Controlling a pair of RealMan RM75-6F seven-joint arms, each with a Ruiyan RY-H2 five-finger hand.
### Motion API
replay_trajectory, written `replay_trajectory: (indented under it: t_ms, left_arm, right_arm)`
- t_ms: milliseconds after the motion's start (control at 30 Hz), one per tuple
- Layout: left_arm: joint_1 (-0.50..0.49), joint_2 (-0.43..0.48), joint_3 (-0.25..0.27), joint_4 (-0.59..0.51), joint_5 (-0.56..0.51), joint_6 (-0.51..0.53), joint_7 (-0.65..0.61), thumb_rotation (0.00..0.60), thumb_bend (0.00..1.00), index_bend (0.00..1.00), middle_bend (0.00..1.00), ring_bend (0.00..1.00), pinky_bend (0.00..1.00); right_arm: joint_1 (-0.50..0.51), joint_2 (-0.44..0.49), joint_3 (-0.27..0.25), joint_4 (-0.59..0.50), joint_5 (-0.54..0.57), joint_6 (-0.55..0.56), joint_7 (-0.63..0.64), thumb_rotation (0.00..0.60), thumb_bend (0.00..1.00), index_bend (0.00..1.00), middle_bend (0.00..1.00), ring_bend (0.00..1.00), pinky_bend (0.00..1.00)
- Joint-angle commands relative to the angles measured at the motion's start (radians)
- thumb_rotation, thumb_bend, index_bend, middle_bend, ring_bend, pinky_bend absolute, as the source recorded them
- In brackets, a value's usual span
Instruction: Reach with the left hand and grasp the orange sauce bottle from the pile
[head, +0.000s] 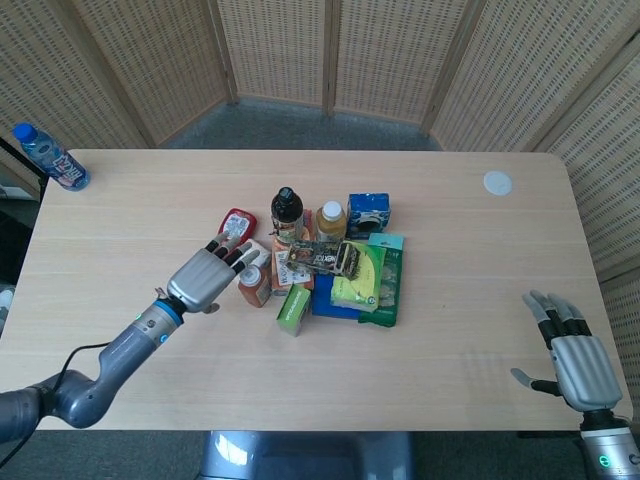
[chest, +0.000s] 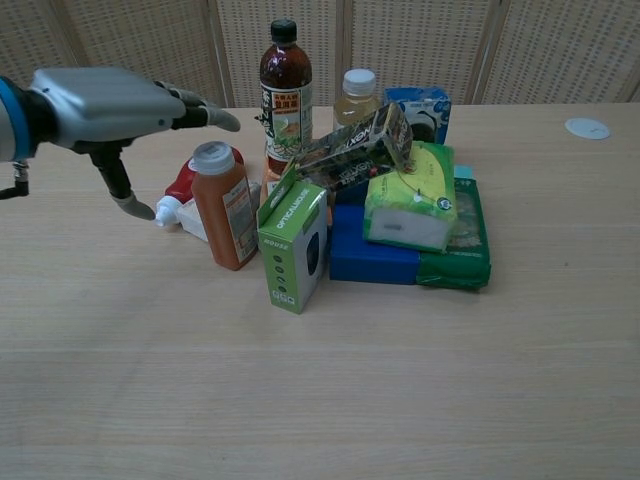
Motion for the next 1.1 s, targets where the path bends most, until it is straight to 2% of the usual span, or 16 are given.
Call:
replay_trajectory:
  t_ms: [33,233,433,467,500,533,567,600,667,733,933,1100]
  left_arm:
    - [-0.055,-0.078,0.020,0.039,-0.079,-0.003,0.068,0.600,0.00,0.00,0.00,0.00,0.00]
    - [-0.097,-0.164,0.033,0.096,-0.142,0.023,0.093,0.600,0.00,0.00,0.00,0.00,0.00]
    - [-0.109,-0.222,0.041,0.147,-0.117,0.088,0.085,0.600,0.00,0.01,0.00,0.00,0.02]
    - [-0.109,-0.229,0.044,0.154,-0.107,0.100,0.085,0.600,0.00,0.06,0.06,0.00,0.08]
    - [-0.107,-0.240,0.051,0.167,-0.086,0.121,0.088,0.600,0.00,0.15,0.16,0.03,0.19]
    - [-0.105,-0.248,0.057,0.178,-0.067,0.138,0.089,0.600,0.00,0.28,0.29,0.10,0.33]
    - [-0.102,-0.256,0.063,0.190,-0.049,0.154,0.089,0.600,0.00,0.37,0.39,0.17,0.42]
    - [-0.098,-0.267,0.069,0.204,-0.028,0.172,0.084,0.600,0.00,0.51,0.54,0.30,0.55]
    - [-0.091,-0.281,0.077,0.222,-0.002,0.194,0.070,0.600,0.00,0.66,0.70,0.46,0.71]
    - [-0.085,-0.289,0.084,0.239,0.022,0.211,0.063,0.600,0.00,0.76,0.80,0.56,0.80]
    - [-0.073,-0.270,0.080,0.231,0.053,0.242,0.040,0.600,0.00,0.79,0.84,0.60,0.84]
    - [-0.065,-0.214,0.061,0.169,0.077,0.274,0.025,0.600,0.00,0.79,0.84,0.60,0.84]
  right_arm:
    - [0.001,0.003,0.002,0.001,0.003,-0.002,0.008,0.584,0.00,0.00,0.00,0.00,0.00]
    - [0.002,0.011,0.004,0.003,0.005,-0.003,0.028,0.581,0.00,0.00,0.00,0.00,0.00]
    - [0.005,0.017,0.009,0.009,0.012,-0.006,0.052,0.581,0.00,0.00,0.00,0.00,0.00]
    - [0.006,0.017,0.009,0.009,0.012,-0.006,0.055,0.581,0.00,0.00,0.00,0.00,0.00]
    - [0.006,0.018,0.010,0.010,0.013,-0.007,0.059,0.581,0.00,0.00,0.00,0.00,0.00]
    - [0.006,0.019,0.010,0.010,0.012,-0.007,0.061,0.580,0.00,0.00,0.00,0.00,0.00]
    - [0.006,0.020,0.010,0.011,0.011,-0.006,0.063,0.580,0.00,0.00,0.00,0.00,0.00]
    - [0.006,0.020,0.010,0.011,0.011,-0.005,0.065,0.580,0.00,0.00,0.00,0.00,0.00]
    - [0.006,0.021,0.010,0.011,0.009,-0.004,0.067,0.578,0.00,0.00,0.00,0.00,0.00]
    - [0.005,0.021,0.009,0.010,0.008,-0.003,0.068,0.579,0.00,0.00,0.00,0.00,0.00]
    - [0.004,0.020,0.009,0.010,0.009,-0.001,0.064,0.580,0.00,0.00,0.00,0.00,0.00]
    - [0.004,0.019,0.009,0.009,0.009,-0.001,0.059,0.579,0.00,0.00,0.00,0.00,0.00]
